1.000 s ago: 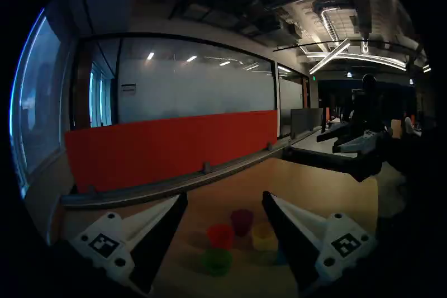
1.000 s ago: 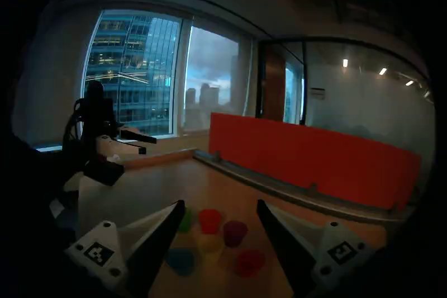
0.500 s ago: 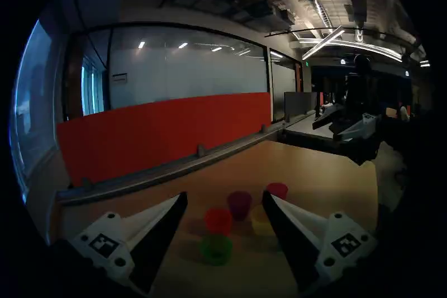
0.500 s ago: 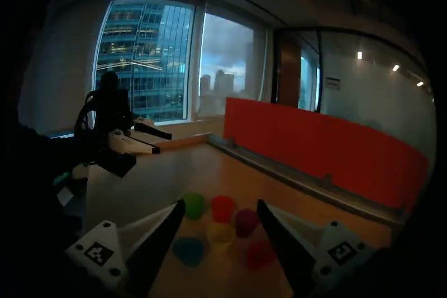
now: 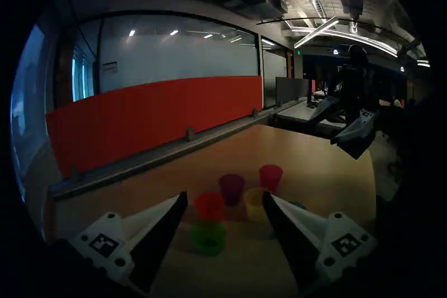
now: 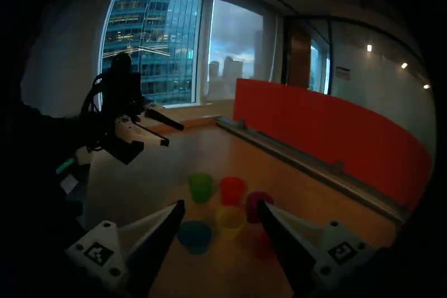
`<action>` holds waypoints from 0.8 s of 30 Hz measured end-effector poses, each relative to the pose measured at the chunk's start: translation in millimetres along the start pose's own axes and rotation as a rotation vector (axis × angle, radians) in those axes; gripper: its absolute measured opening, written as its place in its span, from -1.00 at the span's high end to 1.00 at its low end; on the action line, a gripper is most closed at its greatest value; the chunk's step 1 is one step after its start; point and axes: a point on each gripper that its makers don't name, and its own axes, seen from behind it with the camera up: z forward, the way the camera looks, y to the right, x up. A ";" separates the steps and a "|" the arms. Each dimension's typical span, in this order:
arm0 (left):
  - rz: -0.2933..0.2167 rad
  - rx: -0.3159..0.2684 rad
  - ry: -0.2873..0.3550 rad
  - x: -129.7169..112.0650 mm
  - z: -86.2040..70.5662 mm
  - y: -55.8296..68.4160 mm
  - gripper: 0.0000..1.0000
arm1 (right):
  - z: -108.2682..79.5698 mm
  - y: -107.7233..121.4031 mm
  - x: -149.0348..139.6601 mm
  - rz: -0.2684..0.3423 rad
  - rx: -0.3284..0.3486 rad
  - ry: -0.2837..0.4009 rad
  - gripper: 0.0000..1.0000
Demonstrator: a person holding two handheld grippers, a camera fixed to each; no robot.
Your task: Pour water
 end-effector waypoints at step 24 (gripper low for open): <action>-0.027 -0.030 -0.120 -75.3 27.5 -1.7 -1.00 | 37.5 -16.9 -65.6 -0.025 0.047 -0.102 -0.99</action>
